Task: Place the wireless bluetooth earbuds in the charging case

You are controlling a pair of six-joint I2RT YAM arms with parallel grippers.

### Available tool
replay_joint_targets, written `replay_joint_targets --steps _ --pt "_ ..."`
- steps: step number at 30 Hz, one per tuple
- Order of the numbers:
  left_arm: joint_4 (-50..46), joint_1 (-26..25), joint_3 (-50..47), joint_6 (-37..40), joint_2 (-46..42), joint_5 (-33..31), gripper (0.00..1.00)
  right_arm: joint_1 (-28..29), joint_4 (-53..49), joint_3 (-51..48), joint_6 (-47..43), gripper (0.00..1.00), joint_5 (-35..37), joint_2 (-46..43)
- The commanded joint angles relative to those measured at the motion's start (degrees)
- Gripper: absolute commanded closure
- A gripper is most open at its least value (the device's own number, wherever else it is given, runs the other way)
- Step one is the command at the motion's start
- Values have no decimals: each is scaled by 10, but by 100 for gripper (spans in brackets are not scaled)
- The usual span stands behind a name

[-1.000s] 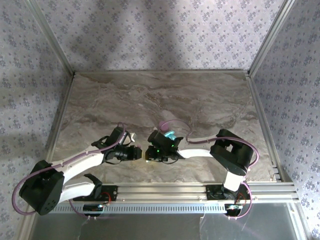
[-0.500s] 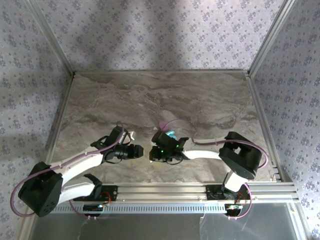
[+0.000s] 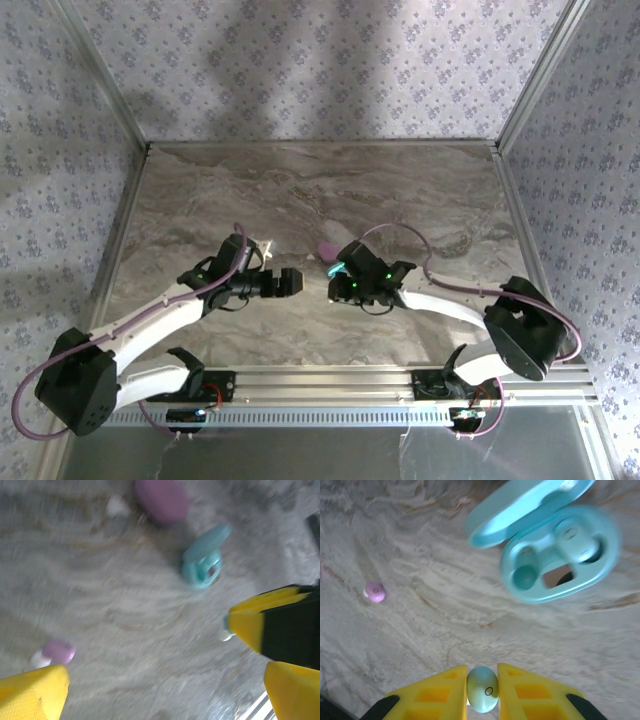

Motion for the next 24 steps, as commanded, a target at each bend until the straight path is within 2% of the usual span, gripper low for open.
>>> replay_joint_targets --steps 1,8,11,14,24 --pt "21 -5 38 15 9 -17 0 -24 -53 -2 -44 78 18 -21" --pt "154 -7 41 -2 31 -40 0 -59 -70 23 -75 78 35 -10" --pt "231 -8 9 -9 46 -47 0 -66 -74 33 -82 78 42 1" --pt "291 -18 -26 18 56 -69 0 -66 -82 46 -86 78 53 10" --pt "318 -42 -73 59 40 -120 0 -48 -113 89 -84 78 91 42"
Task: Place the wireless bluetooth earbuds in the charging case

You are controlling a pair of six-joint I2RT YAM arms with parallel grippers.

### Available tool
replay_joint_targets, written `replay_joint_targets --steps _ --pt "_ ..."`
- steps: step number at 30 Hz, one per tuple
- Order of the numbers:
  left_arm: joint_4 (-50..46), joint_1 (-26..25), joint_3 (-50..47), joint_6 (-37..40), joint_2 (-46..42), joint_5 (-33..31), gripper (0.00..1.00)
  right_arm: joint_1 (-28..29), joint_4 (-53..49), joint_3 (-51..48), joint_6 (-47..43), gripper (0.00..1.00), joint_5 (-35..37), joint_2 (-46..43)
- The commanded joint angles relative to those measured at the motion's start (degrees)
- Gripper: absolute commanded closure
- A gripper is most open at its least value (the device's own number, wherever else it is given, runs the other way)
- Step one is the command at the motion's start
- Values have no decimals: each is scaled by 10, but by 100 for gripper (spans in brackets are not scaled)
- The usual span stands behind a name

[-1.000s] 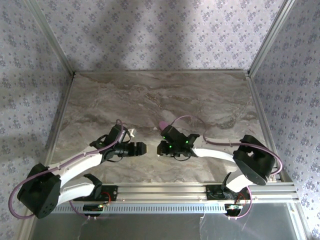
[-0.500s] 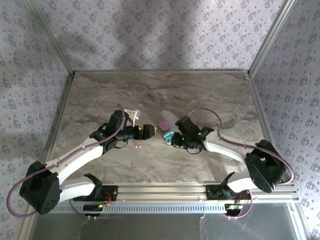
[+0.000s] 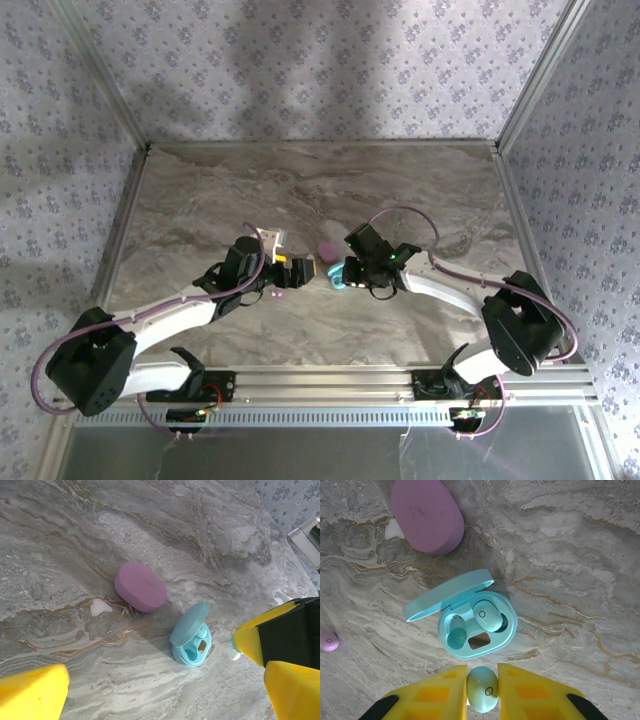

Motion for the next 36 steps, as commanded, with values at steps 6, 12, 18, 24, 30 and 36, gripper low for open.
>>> replay_joint_targets --steps 6,12,18,24,30,36 --pt "29 -6 -10 31 -37 -37 0 26 -47 58 -6 78 52 47" --pt "24 -6 -8 32 -39 -37 0 37 -59 85 -9 78 68 77" --pt "23 -7 -8 32 -39 -36 0 41 -64 100 -12 78 76 95" --pt "23 -7 -7 32 -38 -34 0 41 -64 112 -14 78 78 113" --pt "21 -7 -5 32 -38 -32 0 42 -66 120 -16 77 78 123" --pt "22 -7 -4 32 -38 -29 0 42 -63 122 -17 77 76 131"
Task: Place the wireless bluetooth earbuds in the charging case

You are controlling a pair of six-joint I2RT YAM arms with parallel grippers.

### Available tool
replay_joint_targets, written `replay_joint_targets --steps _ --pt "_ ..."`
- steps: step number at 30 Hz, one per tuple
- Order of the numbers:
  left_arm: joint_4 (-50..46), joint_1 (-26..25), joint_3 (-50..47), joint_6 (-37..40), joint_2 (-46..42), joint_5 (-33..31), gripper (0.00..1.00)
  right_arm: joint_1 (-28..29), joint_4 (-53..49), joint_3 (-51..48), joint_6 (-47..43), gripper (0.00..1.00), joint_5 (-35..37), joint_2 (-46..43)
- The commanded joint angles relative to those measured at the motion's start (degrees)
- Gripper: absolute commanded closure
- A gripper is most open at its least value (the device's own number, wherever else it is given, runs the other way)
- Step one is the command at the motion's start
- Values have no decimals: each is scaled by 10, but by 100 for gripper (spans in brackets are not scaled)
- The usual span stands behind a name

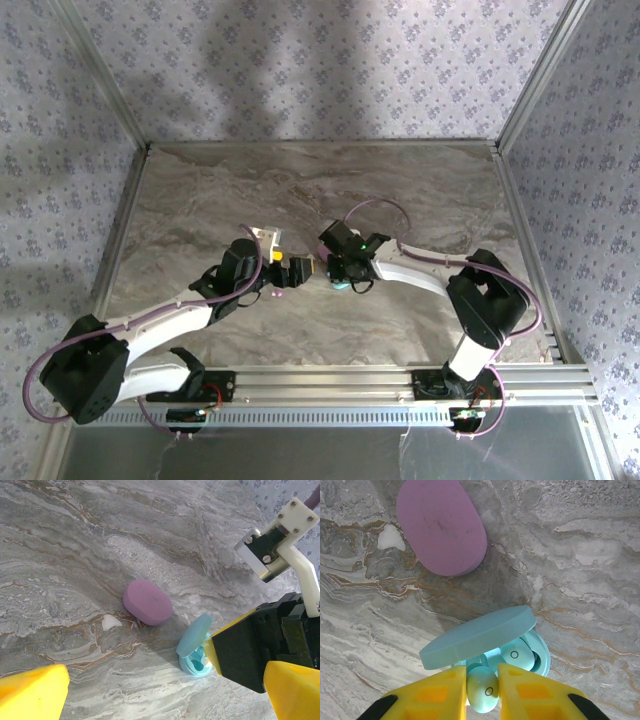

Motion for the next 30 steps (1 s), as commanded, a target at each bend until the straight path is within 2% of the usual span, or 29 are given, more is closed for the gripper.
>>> replay_joint_targets --steps 1,30 --pt "15 -3 5 11 -10 2 0 3 -15 13 -7 77 12 11" --pt "14 -6 6 12 -13 7 0 4 -6 17 -7 74 1 32"
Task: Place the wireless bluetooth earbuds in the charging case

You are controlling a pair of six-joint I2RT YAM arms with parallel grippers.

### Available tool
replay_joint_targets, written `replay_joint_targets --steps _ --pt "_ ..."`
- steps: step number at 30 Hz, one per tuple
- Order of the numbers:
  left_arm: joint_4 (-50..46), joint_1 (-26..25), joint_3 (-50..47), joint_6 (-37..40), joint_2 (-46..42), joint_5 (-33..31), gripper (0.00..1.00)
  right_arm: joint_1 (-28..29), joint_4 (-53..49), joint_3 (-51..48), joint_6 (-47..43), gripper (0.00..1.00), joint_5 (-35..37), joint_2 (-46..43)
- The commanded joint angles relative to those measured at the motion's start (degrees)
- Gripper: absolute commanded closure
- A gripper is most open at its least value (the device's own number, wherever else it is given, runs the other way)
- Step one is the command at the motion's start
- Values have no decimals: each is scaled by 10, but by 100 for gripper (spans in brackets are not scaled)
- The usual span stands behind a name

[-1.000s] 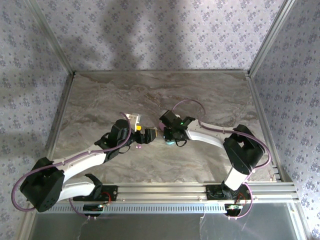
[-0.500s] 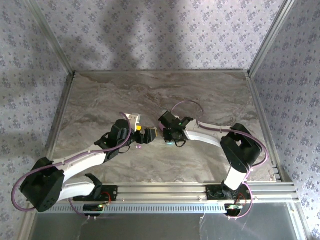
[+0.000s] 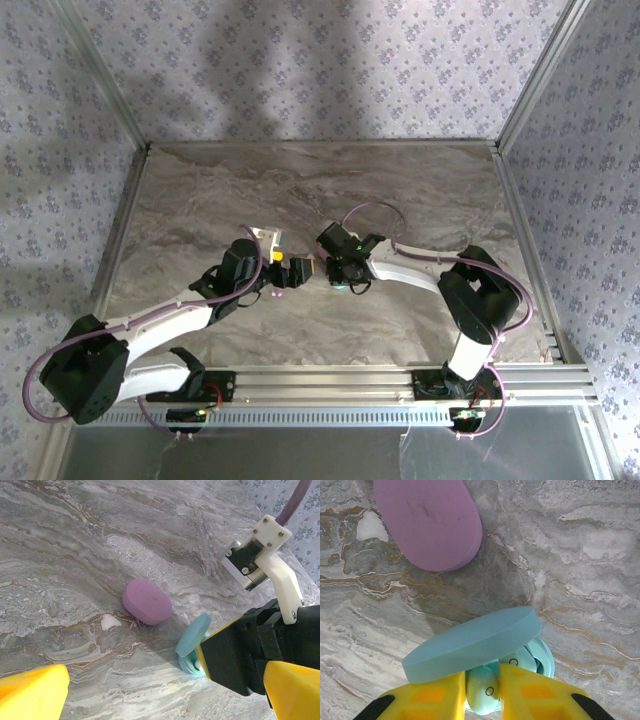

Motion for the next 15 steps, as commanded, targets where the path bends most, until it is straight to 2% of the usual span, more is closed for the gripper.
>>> replay_joint_targets --steps 1,15 --pt "14 -3 6 11 -13 7 0 2 -6 15 -5 74 1 10" --pt "10 -6 6 12 -20 6 0 5 -6 21 -8 70 -7 9"
